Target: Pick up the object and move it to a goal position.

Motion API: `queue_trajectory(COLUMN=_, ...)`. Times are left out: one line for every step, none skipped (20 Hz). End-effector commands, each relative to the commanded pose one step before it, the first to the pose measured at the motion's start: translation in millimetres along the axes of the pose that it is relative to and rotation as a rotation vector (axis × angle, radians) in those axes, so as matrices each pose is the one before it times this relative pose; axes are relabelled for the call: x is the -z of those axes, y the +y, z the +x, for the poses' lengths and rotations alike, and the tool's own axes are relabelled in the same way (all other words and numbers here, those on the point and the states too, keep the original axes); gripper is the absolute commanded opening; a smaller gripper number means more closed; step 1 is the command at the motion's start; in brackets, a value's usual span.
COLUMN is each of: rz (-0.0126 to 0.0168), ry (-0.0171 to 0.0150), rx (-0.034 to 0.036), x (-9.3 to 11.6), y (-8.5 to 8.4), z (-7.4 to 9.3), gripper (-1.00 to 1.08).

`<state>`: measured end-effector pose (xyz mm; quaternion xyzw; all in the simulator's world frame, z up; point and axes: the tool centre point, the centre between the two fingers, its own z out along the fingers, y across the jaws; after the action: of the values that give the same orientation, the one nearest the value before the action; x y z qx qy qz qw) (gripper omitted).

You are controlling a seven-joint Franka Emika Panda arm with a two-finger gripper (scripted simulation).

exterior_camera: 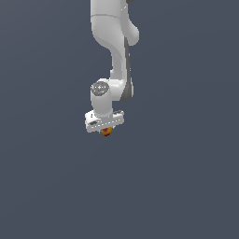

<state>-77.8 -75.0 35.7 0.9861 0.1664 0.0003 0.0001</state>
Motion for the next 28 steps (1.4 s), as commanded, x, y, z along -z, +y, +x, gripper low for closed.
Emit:
queue_trajectory(rz=0.00028, ry=-0.00045, rx=0.00019, x=-0.84, y=-0.11, z=0.04, gripper=-1.0)
queue_trajectory(rz=0.0, ry=0.0, rx=0.0, x=0.0, y=0.0, z=0.0, gripper=-1.0)
queue_trajectory(rz=0.00027, ry=0.00284, rx=0.00478, x=1.61, y=-2.46, z=2.07, gripper=-1.0)
queue_trajectory(rz=0.0, ry=0.0, rx=0.0, x=0.27, y=0.02, z=0.08, gripper=-1.0)
queue_trajectory(rz=0.0, ry=0.0, rx=0.0, x=0.8, y=0.07, z=0.24, gripper=-1.0)
queue_trajectory(rz=0.0, ry=0.0, rx=0.0, x=1.34, y=0.12, z=0.4, gripper=-1.0)
queue_trajectory(rz=0.0, ry=0.0, rx=0.0, x=1.87, y=0.17, z=0.56, gripper=-1.0)
queue_trajectory(rz=0.0, ry=0.0, rx=0.0, x=2.4, y=0.22, z=0.71, gripper=-1.0)
queue_trajectory(rz=0.0, ry=0.0, rx=0.0, x=2.93, y=0.27, z=0.87, gripper=-1.0)
queue_trajectory(rz=0.0, ry=0.0, rx=0.0, x=3.46, y=0.32, z=1.03, gripper=-1.0)
queue_trajectory(rz=0.0, ry=0.0, rx=0.0, x=3.98, y=0.37, z=1.18, gripper=-1.0)
queue_trajectory(rz=0.0, ry=0.0, rx=0.0, x=4.49, y=0.42, z=1.34, gripper=-1.0)
queue_trajectory(rz=0.0, ry=0.0, rx=0.0, x=5.0, y=0.47, z=1.49, gripper=-1.0)
queue_trajectory(rz=0.0, ry=0.0, rx=0.0, x=5.51, y=0.52, z=1.64, gripper=-1.0)
queue_trajectory(rz=0.0, ry=0.0, rx=0.0, x=6.01, y=0.57, z=1.8, gripper=-1.0)
queue_trajectory(rz=0.0, ry=0.0, rx=0.0, x=6.51, y=0.61, z=1.95, gripper=-1.0)
queue_trajectory(rz=-0.00001, ry=-0.00037, rx=-0.00059, x=6.82, y=0.95, z=1.98, gripper=-1.0)
queue_trajectory(rz=0.0, ry=0.0, rx=0.0, x=7.49, y=0.71, z=2.25, gripper=-1.0)
queue_trajectory(rz=0.0, ry=0.0, rx=0.0, x=7.97, y=0.76, z=2.4, gripper=-1.0)
queue_trajectory(rz=0.0, ry=0.0, rx=0.0, x=8.46, y=0.81, z=2.55, gripper=-1.0)
queue_trajectory(rz=0.0, ry=0.0, rx=0.0, x=8.94, y=0.86, z=2.7, gripper=-1.0)
queue_trajectory(rz=0.0, ry=0.0, rx=0.0, x=9.39, y=0.9, z=2.84, gripper=-1.0)
queue_trajectory(rz=0.0, ry=-0.00035, rx=-0.00059, x=9.59, y=1.25, z=2.86, gripper=-1.0)
queue_trajectory(rz=0.0, ry=0.0, rx=0.0, x=9.93, y=0.97, z=3.03, gripper=-1.0)
queue_trajectory(rz=0.0, ry=0.0, rx=0.0, x=9.91, y=0.97, z=3.03, gripper=-1.0)
queue_trajectory(rz=0.0, ry=0.0, rx=0.0, x=9.88, y=0.97, z=3.03, gripper=-1.0)
queue_trajectory(rz=0.0, ry=0.0, rx=0.0, x=9.85, y=0.98, z=3.04, gripper=-1.0)
queue_trajectory(rz=0.0, ry=0.0, rx=0.0, x=9.83, y=0.98, z=3.04, gripper=-1.0)
